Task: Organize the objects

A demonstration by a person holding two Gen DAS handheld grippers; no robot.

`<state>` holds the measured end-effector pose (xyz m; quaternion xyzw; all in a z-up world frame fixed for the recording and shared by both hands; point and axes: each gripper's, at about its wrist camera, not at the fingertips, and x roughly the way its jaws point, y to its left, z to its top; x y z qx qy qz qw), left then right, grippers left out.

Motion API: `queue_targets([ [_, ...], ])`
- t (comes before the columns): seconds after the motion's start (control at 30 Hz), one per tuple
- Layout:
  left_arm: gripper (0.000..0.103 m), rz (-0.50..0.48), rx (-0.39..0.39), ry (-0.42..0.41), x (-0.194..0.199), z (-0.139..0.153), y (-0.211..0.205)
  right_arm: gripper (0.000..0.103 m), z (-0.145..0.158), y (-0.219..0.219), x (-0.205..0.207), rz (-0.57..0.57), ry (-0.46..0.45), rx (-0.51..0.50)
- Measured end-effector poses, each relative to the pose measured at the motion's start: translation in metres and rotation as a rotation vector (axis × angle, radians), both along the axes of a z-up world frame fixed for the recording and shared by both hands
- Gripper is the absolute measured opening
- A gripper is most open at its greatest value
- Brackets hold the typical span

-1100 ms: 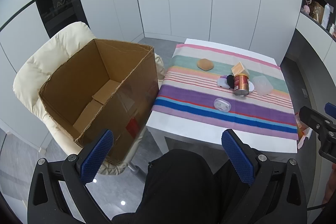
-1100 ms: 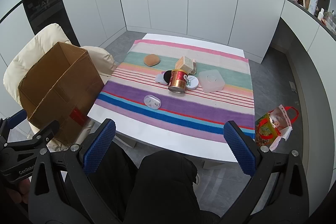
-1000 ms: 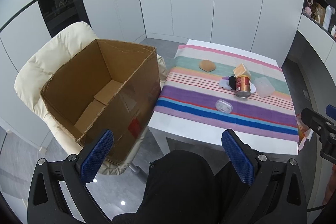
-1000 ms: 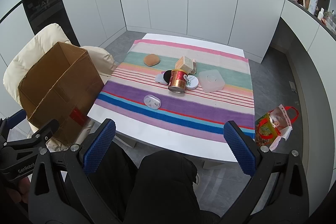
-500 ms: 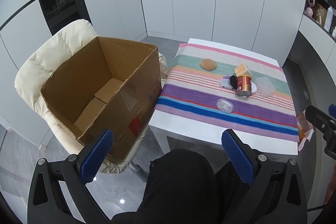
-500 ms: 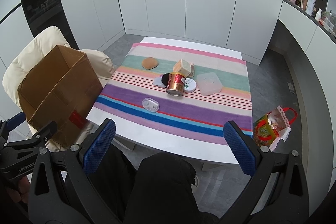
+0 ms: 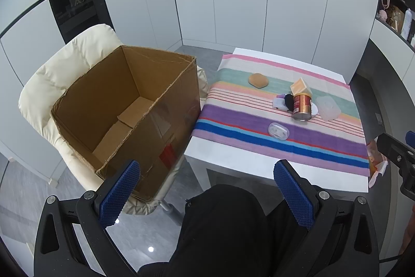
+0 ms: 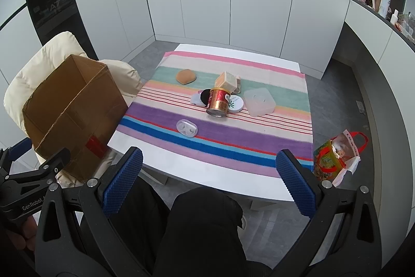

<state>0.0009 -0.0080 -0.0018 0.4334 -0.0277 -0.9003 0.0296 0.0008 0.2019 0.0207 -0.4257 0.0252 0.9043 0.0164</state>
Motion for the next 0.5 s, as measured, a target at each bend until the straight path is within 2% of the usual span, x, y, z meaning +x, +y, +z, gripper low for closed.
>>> queue_targets([
  [0.5,0.103,-0.005,0.001,-0.001,-0.0004,0.0006,0.0,0.103,-0.0028,-0.002,0.0025,0.003,-0.011,-0.005],
])
